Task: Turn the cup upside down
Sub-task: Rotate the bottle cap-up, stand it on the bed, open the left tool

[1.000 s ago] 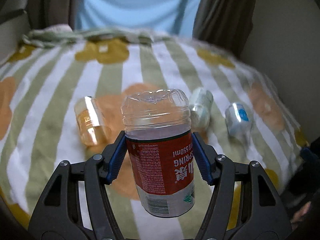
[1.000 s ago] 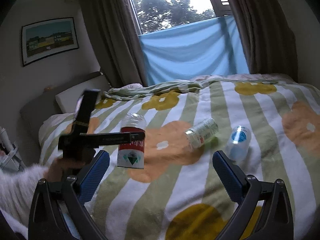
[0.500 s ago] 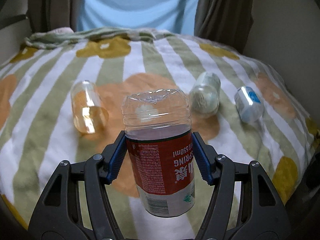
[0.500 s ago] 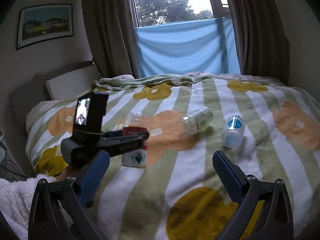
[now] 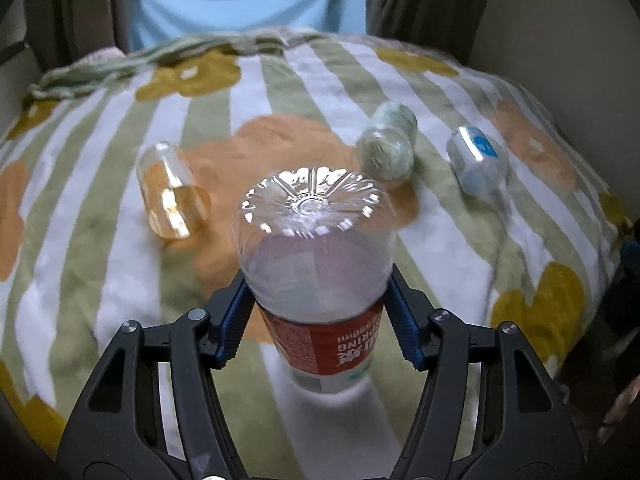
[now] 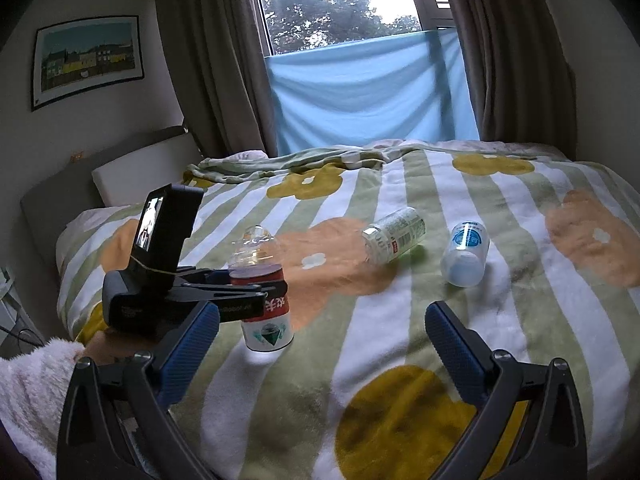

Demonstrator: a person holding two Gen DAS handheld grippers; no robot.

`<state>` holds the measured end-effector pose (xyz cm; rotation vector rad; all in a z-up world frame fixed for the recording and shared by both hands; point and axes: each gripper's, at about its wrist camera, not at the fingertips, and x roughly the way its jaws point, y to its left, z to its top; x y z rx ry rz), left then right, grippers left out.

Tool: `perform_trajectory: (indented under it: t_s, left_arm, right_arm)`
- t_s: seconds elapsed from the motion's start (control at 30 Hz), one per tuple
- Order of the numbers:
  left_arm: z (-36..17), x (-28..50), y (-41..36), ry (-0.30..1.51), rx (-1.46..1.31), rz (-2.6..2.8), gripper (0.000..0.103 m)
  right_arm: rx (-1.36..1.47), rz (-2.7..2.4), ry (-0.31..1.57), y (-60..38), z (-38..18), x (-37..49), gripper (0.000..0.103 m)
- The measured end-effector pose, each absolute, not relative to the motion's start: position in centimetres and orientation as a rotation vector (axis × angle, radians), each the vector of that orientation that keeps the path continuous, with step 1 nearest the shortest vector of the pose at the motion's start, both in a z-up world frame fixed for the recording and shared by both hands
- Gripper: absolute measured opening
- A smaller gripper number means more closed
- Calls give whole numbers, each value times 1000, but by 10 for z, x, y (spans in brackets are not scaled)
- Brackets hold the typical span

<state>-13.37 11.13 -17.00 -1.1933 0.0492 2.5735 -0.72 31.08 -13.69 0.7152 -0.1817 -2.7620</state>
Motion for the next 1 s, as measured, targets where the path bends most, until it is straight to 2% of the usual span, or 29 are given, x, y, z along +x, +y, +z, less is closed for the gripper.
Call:
perform_trajectory:
  t_s: [0.3, 0.37, 0.4, 0.43, 1.0]
  left_arm:
    - [-175, -129, 116, 109, -1208, 2575, 60]
    - [-175, -129, 118, 141, -1213, 2594, 77]
    - [-175, -129, 118, 164, -1217, 2616, 96]
    - [-173, -128, 118, 179, -1206, 2636, 103]
    - [-149, -101, 98, 194, -1145, 2661, 103]
  right_arm:
    - [712, -2755, -188, 310, -137, -6, 103]
    - [713, -2756, -188, 310, -137, -6, 103]
    - [715, -2756, -189, 311, -137, -6, 103]
    - [716, -2755, -191, 310, -136, -7, 103]
    - [778, -2781, -174, 299, -132, -14, 103]
